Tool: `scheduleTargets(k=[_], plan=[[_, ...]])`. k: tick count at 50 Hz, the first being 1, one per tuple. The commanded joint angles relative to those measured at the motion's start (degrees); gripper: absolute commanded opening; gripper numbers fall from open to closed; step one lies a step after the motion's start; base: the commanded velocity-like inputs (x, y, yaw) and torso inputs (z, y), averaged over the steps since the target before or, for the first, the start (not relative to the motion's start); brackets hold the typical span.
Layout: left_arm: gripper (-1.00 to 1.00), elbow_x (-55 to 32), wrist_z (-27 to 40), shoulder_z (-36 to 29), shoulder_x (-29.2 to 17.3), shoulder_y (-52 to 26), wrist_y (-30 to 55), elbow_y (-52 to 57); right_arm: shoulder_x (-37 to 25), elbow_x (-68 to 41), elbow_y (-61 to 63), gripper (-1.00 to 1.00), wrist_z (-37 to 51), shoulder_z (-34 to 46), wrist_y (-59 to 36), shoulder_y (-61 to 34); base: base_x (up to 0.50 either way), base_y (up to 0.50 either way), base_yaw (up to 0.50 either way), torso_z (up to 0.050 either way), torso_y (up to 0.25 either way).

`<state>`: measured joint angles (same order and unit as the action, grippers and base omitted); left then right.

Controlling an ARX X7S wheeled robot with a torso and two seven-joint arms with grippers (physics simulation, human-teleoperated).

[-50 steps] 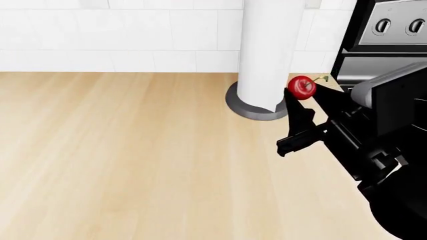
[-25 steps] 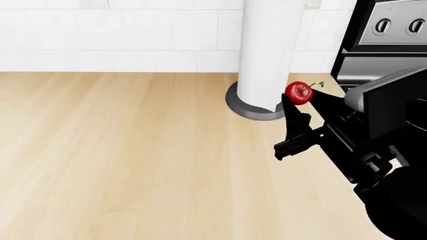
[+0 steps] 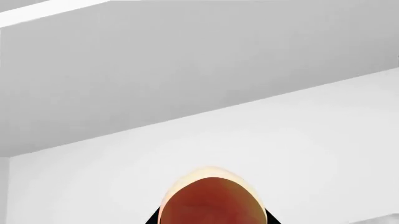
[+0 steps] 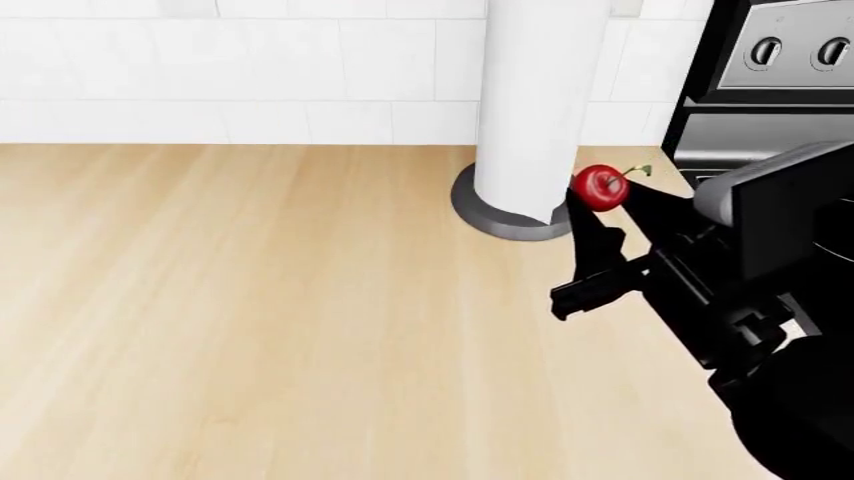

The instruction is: Pick the cherry, apricot from the counter and place them in the cabinet. Then close the cabinet.

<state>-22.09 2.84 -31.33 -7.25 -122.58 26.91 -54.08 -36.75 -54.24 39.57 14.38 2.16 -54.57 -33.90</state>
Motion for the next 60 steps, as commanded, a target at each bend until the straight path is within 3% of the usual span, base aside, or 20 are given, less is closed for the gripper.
scheduleTargets(k=[1, 22, 44, 45, 60], plan=[[-1.0, 0.9, -7.4, 2.2, 4.3, -5.9, -6.7, -20.8, 0.5, 1.4, -0.5, -1.0, -0.4, 1.3, 0.5, 0.1, 0.0, 0.0, 0.0, 0.0, 0.0], [-1.0, 15.7, -12.5, 15.5, 5.6, -5.5, 4.5, -20.9, 0.9, 2.2, -1.3, -1.0, -0.2, 2.4, 1.3, 0.3, 0.0, 0.0, 0.0, 0.0, 0.0], [-1.0, 21.0, -13.3, 19.9, 5.8, -4.7, 8.8, -20.9, 0.7, 2.2, -1.7, -1.0, 0.0, 2.7, 1.7, 0.5, 0.0, 0.0, 0.0, 0.0, 0.0], [1.0, 21.1, -13.3, 20.0, 5.8, -4.7, 8.8, -20.9, 0.7, 2.1, -1.7, -1.0, 0.0, 2.7, 1.7, 0.5, 0.0, 0.0, 0.0, 0.0, 0.0], [1.0, 21.7, -13.9, 19.9, 5.8, -4.9, 8.7, -20.9, 0.6, 2.4, -1.9, -1.0, -0.1, 3.0, 2.3, 0.7, 0.0, 0.0, 0.0, 0.0, 0.0]])
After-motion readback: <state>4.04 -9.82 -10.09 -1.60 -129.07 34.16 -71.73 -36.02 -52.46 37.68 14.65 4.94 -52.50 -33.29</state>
